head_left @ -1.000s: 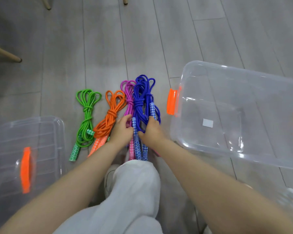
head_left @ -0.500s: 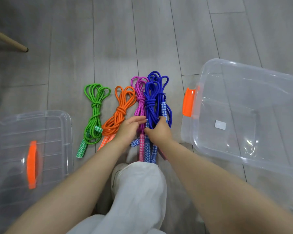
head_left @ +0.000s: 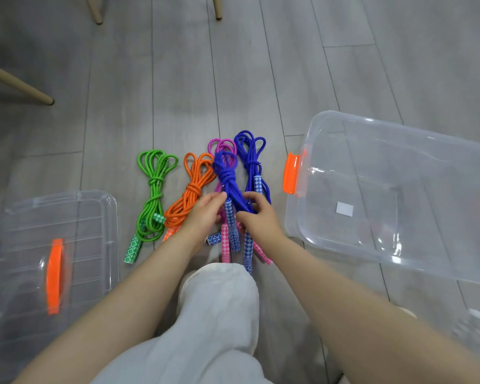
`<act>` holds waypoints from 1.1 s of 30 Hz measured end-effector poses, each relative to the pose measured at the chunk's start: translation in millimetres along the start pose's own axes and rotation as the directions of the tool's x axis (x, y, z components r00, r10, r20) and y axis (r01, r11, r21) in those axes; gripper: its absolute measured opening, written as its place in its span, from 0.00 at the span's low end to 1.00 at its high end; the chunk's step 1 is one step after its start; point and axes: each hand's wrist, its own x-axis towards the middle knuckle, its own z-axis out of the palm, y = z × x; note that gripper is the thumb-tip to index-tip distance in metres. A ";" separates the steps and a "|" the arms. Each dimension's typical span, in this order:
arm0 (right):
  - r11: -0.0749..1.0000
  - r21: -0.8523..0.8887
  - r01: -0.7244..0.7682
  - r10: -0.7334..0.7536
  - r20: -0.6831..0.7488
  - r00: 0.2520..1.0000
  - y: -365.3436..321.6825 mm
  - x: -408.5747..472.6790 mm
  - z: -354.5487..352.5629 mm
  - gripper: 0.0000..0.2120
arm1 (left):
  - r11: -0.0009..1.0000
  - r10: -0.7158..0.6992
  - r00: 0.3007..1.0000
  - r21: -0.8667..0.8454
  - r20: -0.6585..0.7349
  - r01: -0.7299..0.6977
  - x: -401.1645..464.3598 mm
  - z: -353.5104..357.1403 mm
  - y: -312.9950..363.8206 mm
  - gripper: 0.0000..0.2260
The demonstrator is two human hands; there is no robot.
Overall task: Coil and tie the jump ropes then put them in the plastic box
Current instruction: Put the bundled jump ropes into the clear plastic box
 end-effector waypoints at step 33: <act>0.581 -0.746 0.327 -0.309 0.169 0.936 -109.2 -126.3 -237.6 0.19 | 0.978 0.114 0.922 0.122 0.369 -0.170 -118.1 166.3 133.3 0.09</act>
